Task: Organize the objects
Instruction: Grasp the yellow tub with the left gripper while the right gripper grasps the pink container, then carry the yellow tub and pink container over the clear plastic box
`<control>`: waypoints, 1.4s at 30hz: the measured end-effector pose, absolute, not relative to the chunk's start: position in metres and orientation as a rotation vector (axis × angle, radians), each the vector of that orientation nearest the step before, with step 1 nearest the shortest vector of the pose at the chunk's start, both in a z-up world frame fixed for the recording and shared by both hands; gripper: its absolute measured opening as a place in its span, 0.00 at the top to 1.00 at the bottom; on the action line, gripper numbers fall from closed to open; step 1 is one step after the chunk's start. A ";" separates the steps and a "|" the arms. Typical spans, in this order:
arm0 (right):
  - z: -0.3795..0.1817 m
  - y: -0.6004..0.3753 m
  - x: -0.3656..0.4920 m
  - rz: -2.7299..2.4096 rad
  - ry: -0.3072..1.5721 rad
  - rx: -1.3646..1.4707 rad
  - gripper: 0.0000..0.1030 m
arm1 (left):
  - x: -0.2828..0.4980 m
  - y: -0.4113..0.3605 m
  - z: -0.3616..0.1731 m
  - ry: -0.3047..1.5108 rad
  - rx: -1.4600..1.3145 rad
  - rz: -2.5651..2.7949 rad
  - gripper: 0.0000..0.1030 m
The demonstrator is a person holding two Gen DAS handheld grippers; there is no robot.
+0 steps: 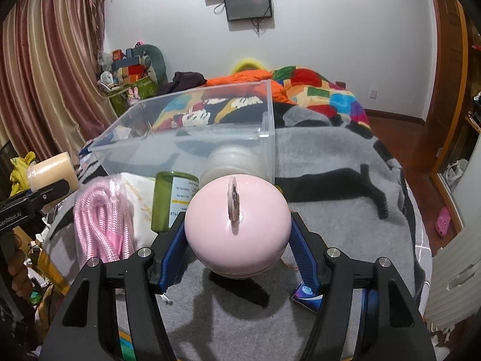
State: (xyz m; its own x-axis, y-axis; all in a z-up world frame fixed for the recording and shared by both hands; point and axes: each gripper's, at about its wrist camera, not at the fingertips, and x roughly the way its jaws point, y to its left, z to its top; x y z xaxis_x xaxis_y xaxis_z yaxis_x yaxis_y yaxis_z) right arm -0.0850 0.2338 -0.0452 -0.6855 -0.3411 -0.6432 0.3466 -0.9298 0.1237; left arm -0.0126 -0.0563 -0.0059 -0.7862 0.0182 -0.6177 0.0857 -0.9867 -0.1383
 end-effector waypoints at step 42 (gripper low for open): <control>0.013 0.215 -0.144 -2.596 -0.039 0.761 0.41 | -0.086 -0.030 0.032 0.226 0.941 -3.030 0.33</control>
State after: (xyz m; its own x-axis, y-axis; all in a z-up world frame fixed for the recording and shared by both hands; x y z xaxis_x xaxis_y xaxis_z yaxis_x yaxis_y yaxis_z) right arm -0.1436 0.2148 0.0131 -0.7555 -0.4135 -0.5082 0.3979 -0.9058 0.1456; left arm -0.0857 -0.0297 0.0324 -0.8242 0.0797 -0.5607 0.0044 -0.9891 -0.1470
